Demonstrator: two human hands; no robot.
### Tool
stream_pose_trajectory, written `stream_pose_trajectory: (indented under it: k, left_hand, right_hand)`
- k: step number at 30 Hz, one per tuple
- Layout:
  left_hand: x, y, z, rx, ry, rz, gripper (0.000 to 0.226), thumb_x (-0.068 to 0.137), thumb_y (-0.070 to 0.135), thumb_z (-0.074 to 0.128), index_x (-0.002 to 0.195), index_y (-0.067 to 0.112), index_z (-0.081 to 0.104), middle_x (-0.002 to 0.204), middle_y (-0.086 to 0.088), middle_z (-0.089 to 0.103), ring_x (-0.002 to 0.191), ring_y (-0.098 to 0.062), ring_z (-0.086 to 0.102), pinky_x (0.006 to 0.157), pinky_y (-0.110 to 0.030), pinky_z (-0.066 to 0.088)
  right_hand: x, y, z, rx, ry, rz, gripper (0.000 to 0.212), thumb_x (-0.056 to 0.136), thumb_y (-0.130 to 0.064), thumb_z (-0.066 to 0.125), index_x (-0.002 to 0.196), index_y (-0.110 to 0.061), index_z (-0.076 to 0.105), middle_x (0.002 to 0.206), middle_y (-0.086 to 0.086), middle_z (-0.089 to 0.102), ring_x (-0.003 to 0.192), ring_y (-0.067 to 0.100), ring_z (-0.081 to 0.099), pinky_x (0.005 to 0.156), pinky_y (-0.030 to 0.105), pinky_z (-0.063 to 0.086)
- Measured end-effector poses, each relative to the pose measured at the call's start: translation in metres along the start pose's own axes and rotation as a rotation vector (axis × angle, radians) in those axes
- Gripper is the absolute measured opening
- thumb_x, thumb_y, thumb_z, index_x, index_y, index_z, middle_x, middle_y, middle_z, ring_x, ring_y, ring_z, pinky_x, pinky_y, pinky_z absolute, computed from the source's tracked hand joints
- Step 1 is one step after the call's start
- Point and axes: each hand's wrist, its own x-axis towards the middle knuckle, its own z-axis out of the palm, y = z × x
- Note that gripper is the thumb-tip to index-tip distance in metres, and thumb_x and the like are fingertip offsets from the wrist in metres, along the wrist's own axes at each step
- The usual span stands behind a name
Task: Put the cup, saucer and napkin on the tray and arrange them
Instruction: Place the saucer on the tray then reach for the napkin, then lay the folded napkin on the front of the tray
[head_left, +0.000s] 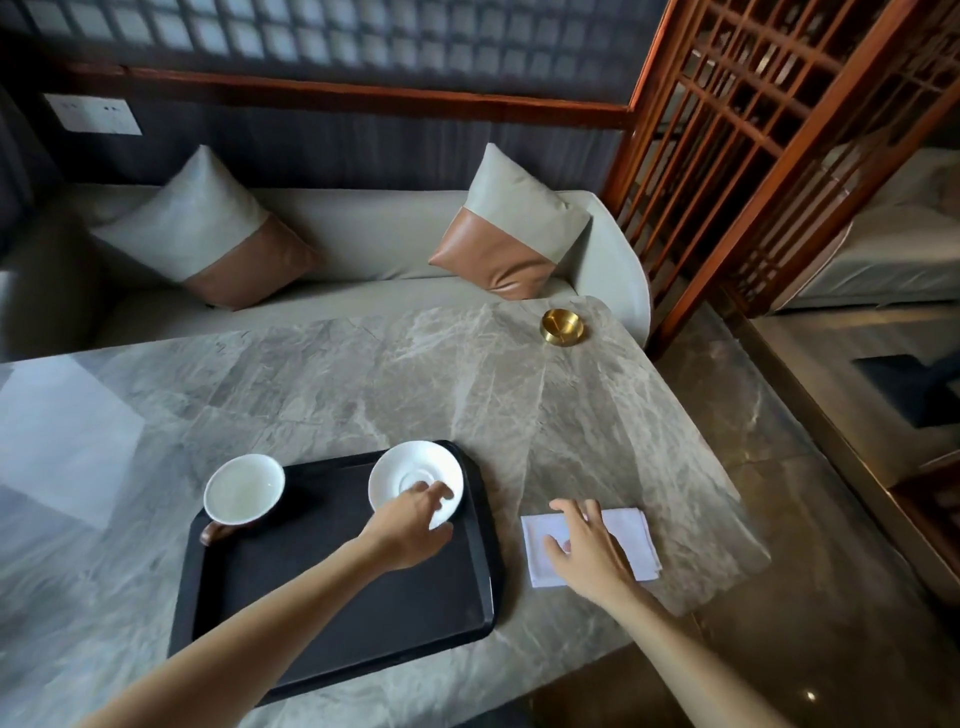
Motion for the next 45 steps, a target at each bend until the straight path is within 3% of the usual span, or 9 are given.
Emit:
stream_pose_trajectory:
  k: [7,13,18,27,31,34,37,42,45]
  left_hand:
    - [0.022,0.049,0.047,-0.025,-0.048,-0.046,0.041,0.09,0.027,0.058,0.13,0.019,0.055,0.122,-0.005,0.058,0.107,-0.029,0.064,0.094,-0.039,0.053]
    - [0.053,0.088,0.087,0.064,-0.111,-0.09,0.029,0.094,0.024,0.047,0.114,0.007,0.059,0.117,-0.014,0.058,0.104,-0.035,0.057,0.093,-0.047,0.05]
    - [0.072,0.108,0.112,0.042,-0.056,-0.185,0.058,0.087,0.03,0.06,0.141,0.02,0.042,0.132,-0.012,0.046,0.126,-0.033,0.045,0.1,-0.041,0.049]
    - [0.088,0.128,0.138,0.135,-0.054,-0.313,0.081,0.074,0.033,0.078,0.141,0.019,0.036,0.134,-0.009,0.04,0.124,-0.028,0.038,0.087,-0.041,0.056]
    - [0.085,0.131,0.144,0.129,-0.015,-0.307,0.077,0.071,0.032,0.081,0.135,0.02,0.041,0.13,-0.006,0.037,0.119,-0.026,0.039,0.085,-0.037,0.055]
    - [0.08,0.134,0.147,0.048,-0.024,-0.28,0.068,0.075,0.024,0.076,0.132,0.017,0.041,0.131,-0.007,0.038,0.116,-0.029,0.047,0.09,-0.04,0.053]
    - [0.074,0.139,0.148,-0.007,-0.016,-0.25,0.056,0.081,0.011,0.066,0.13,0.015,0.039,0.13,-0.011,0.046,0.095,-0.04,0.062,0.081,-0.049,0.052]
    - [0.062,0.15,0.148,0.004,0.013,-0.198,0.065,0.079,-0.004,0.049,0.138,0.022,0.039,0.125,-0.012,0.045,0.085,-0.043,0.062,0.074,-0.051,0.053]
    - [0.052,0.152,0.13,0.037,0.016,-0.169,0.066,0.079,-0.001,0.049,0.139,0.025,0.041,0.129,-0.011,0.042,0.085,-0.04,0.062,0.071,-0.045,0.051]
  right_hand:
    - [0.016,0.067,-0.005,-0.081,-0.113,-0.048,0.046,0.098,-0.035,0.053,0.14,-0.026,0.039,0.141,-0.001,0.046,0.1,0.021,0.066,0.074,0.033,0.051]
    - [0.04,0.12,-0.018,-0.18,-0.145,-0.076,0.044,0.094,-0.03,0.055,0.136,-0.024,0.044,0.134,0.001,0.049,0.127,0.024,0.047,0.087,0.035,0.051]
    - [0.059,0.154,-0.028,-0.247,-0.188,-0.121,0.046,0.094,-0.031,0.057,0.137,-0.027,0.042,0.133,-0.003,0.045,0.128,0.02,0.04,0.084,0.033,0.054]
    - [0.073,0.176,-0.033,-0.273,-0.25,-0.202,0.058,0.086,-0.029,0.063,0.138,-0.027,0.038,0.132,0.0,0.043,0.126,0.023,0.039,0.09,0.032,0.049]
    - [0.075,0.174,-0.035,-0.219,-0.289,-0.198,0.051,0.085,-0.02,0.065,0.129,-0.023,0.039,0.128,0.005,0.041,0.113,0.025,0.051,0.079,0.031,0.052]
    - [0.071,0.174,-0.035,-0.193,-0.289,-0.204,0.049,0.086,-0.014,0.064,0.126,-0.024,0.038,0.126,0.005,0.039,0.089,0.021,0.056,0.069,0.033,0.056]
    - [0.065,0.173,-0.037,-0.2,-0.297,-0.229,0.053,0.089,-0.014,0.061,0.133,-0.027,0.034,0.128,0.005,0.037,0.075,0.017,0.054,0.064,0.033,0.057]
    - [0.048,0.165,-0.047,-0.148,-0.339,-0.312,0.06,0.093,-0.008,0.051,0.145,-0.031,0.031,0.139,0.002,0.05,0.106,0.02,0.061,0.082,0.035,0.057]
    - [0.05,0.151,-0.05,-0.176,-0.304,-0.337,0.058,0.09,-0.006,0.048,0.139,-0.034,0.038,0.134,-0.003,0.054,0.105,0.02,0.061,0.081,0.036,0.056]
